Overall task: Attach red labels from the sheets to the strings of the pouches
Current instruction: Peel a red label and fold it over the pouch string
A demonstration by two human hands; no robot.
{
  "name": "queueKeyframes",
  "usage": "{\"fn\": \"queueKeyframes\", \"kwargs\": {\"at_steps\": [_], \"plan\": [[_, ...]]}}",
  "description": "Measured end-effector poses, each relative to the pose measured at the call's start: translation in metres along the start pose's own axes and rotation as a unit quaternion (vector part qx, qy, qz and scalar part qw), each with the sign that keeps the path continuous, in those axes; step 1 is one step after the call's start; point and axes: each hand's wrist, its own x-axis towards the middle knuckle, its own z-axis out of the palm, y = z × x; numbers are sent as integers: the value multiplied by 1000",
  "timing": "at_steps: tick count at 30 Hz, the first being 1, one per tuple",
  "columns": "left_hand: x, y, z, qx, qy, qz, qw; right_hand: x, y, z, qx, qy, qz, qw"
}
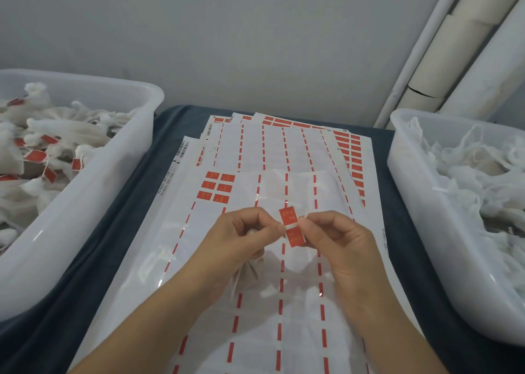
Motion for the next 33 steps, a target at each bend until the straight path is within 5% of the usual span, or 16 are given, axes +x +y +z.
{"fn": "queueKeyframes", "kwargs": {"at_steps": [11, 13, 16, 18, 23, 26, 29, 31, 33], "plan": [[0, -2, 6, 250, 114, 139, 951, 2, 6, 0, 6, 67, 2, 998], [-2, -5, 6, 301, 135, 237, 914, 2, 4, 2, 8, 62, 4, 998], [-4, -12, 7, 403, 159, 386, 814, 1, -1, 3, -1, 45, -10, 999], [-6, -16, 8, 403, 165, 417, 798, -3, -4, 4, -22, 40, -37, 998], [-6, -18, 9, 365, 177, 419, 813, -8, -3, 5, -163, 89, -136, 973], [-5, -19, 12, 341, 161, 411, 830, -11, -5, 6, -265, 109, -240, 928], [-9, -14, 15, 247, 142, 343, 895, -13, -7, 5, -300, 125, -338, 883], [-12, -9, 15, 123, 135, 240, 953, -14, -11, 3, -233, 147, -320, 906], [-12, -4, 13, -4, 131, 134, 982, -15, -15, 5, -113, 150, -213, 959]]}}
